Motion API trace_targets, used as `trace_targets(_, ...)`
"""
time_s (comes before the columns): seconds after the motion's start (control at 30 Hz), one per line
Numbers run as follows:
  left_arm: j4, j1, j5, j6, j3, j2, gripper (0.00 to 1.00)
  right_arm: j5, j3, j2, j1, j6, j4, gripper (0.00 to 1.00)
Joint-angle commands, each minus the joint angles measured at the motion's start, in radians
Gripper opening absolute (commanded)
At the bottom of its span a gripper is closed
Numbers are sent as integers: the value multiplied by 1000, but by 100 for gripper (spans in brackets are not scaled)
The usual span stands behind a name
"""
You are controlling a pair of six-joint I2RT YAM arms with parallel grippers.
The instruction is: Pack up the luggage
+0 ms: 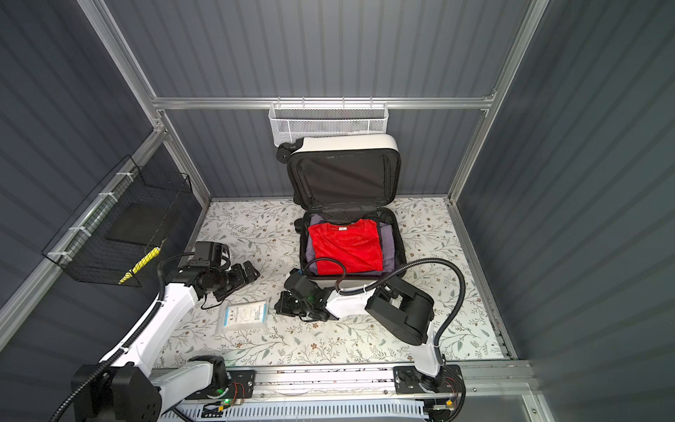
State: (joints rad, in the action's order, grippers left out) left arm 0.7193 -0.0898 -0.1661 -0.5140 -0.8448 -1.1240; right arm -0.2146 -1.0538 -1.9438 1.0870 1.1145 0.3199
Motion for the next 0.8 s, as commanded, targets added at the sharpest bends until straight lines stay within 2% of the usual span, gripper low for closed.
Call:
trace_targets(0.0, 70, 5, 0, 25, -1, 40, 100, 9, 43, -1, -27, 14, -45, 0)
trace_targets(0.03, 76, 5, 15, 23, 5, 51, 100, -2, 38, -6, -29, 6, -43, 5)
trace_targets(0.1, 85, 5, 51, 23, 17, 67, 100, -35, 18, -24, -30, -7, -42, 29)
trace_targets(0.2, 101, 5, 101, 3, 15, 70, 100, -76, -21, -55, -30, -20, -42, 54)
trace_targets(0.27, 121, 7, 136, -25, 5, 59, 100, -88, -40, -71, -28, -19, -42, 63)
trace_targets(0.5, 56, 12, 110, -121, 93, 67, 100, -72, -75, -96, -2, -6, -55, 68)
trace_targets(0.77, -18, 10, 76, -152, 209, 83, 100, -39, -113, -125, 41, 17, -84, 69)
